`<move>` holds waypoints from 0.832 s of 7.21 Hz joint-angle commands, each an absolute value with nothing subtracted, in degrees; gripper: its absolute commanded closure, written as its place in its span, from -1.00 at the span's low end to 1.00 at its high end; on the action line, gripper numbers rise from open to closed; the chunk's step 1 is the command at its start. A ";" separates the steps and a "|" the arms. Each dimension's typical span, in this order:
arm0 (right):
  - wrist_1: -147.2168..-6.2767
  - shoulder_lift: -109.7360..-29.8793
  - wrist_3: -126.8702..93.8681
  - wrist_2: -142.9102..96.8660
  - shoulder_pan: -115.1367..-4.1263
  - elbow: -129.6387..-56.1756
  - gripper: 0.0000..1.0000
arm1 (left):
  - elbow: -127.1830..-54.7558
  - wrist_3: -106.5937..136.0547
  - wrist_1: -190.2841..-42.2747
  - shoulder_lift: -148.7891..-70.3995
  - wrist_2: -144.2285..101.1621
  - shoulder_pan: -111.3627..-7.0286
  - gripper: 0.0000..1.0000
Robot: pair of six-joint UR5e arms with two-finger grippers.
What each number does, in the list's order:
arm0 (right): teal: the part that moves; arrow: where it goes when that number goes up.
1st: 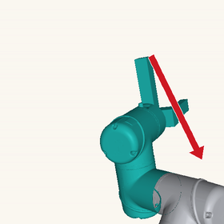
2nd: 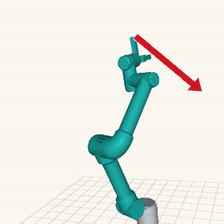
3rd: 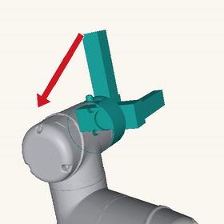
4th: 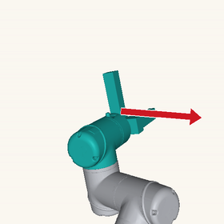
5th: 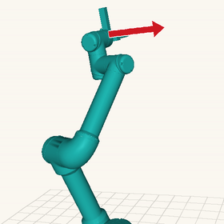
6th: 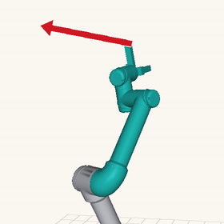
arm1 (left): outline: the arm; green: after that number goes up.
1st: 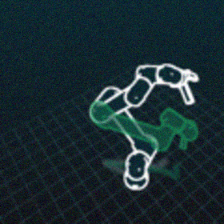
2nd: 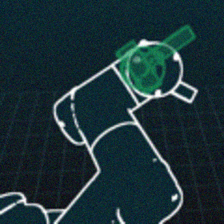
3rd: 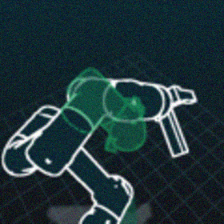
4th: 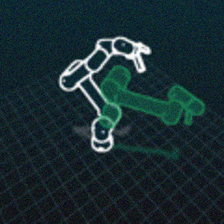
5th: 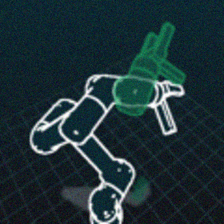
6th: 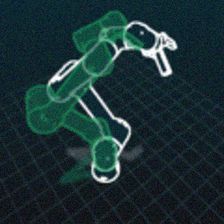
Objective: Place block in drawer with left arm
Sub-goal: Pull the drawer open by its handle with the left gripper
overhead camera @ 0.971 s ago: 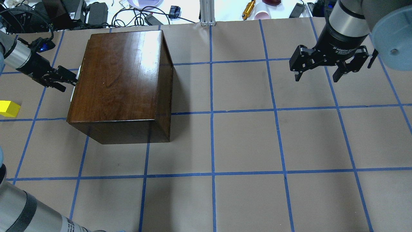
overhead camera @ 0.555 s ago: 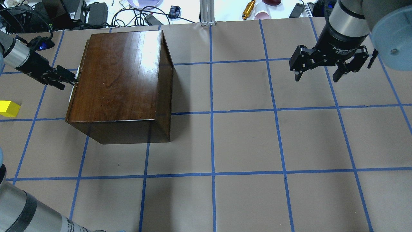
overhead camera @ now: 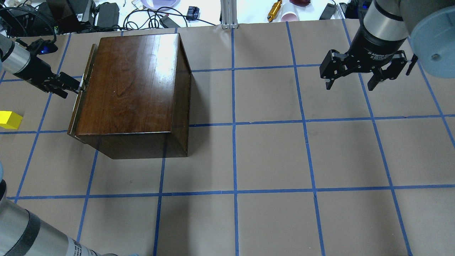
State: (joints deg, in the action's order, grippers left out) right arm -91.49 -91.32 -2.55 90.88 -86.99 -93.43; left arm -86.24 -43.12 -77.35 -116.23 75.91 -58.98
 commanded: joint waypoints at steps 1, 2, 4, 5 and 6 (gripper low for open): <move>-91.49 -91.32 -2.55 90.88 -87.01 -93.43 -1.00 | -85.08 -43.15 -77.34 -116.54 76.55 -58.89 -1.00; -91.49 -91.32 -2.55 90.88 -87.01 -93.43 -1.00 | -84.38 -43.15 -77.34 -116.98 76.64 -58.89 -1.00; -91.49 -91.32 -2.55 90.88 -87.01 -93.43 -1.00 | -82.89 -44.64 -77.34 -117.86 76.81 -58.89 -1.00; -91.49 -91.32 -2.55 90.88 -87.01 -93.43 -1.00 | -82.62 -44.82 -77.43 -117.86 77.86 -58.89 -1.00; -91.49 -91.32 -2.55 90.88 -87.01 -93.51 -1.00 | -82.62 -44.91 -77.43 -117.95 78.05 -58.80 -1.00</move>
State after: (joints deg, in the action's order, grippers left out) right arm -91.49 -91.32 -2.55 90.88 -87.01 -93.44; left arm -82.84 -44.64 -77.40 -117.80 77.56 -58.86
